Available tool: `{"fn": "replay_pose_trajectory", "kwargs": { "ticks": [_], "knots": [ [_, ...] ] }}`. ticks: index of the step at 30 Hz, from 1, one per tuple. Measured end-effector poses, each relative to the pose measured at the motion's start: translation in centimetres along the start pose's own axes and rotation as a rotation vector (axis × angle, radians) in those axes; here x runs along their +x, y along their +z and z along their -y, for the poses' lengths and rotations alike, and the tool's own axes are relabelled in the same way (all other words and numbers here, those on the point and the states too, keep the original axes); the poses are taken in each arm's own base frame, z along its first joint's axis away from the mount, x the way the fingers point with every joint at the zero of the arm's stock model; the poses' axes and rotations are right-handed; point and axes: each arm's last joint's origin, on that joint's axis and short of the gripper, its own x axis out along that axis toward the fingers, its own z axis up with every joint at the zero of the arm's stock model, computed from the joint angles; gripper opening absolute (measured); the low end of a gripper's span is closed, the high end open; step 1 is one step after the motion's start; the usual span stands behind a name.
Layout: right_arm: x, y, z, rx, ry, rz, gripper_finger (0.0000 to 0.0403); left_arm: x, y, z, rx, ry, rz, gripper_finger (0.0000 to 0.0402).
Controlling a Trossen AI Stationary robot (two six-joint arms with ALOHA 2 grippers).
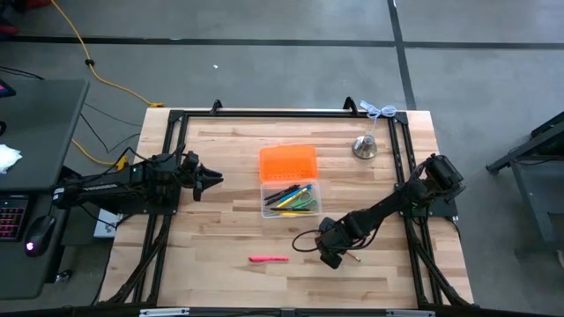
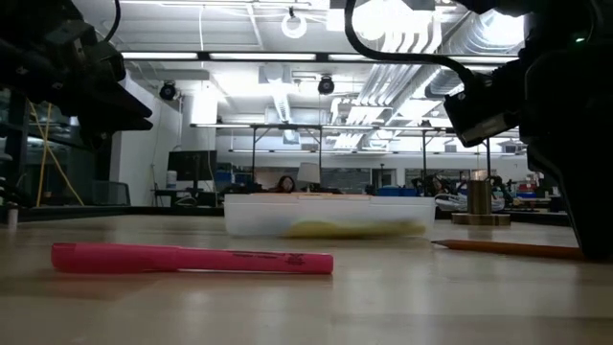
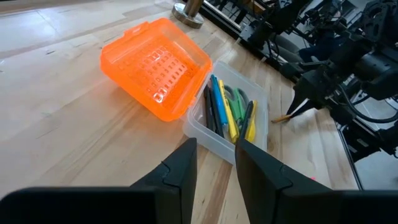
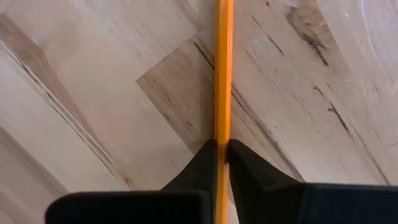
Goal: Pick & place school supplies into a supply box
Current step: Put the orange pencil into the orange supply box
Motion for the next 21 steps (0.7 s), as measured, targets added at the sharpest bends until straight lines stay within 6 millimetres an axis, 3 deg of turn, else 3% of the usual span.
{"fn": "replay_pose_trajectory", "kwargs": {
  "ticks": [21],
  "knots": [
    [-0.06, -0.17, 0.51, 0.035, -0.067, 0.005, 0.0001, 0.00, 0.00, 0.01, -0.004, -0.002, -0.001, 0.0140]
  ]
}}
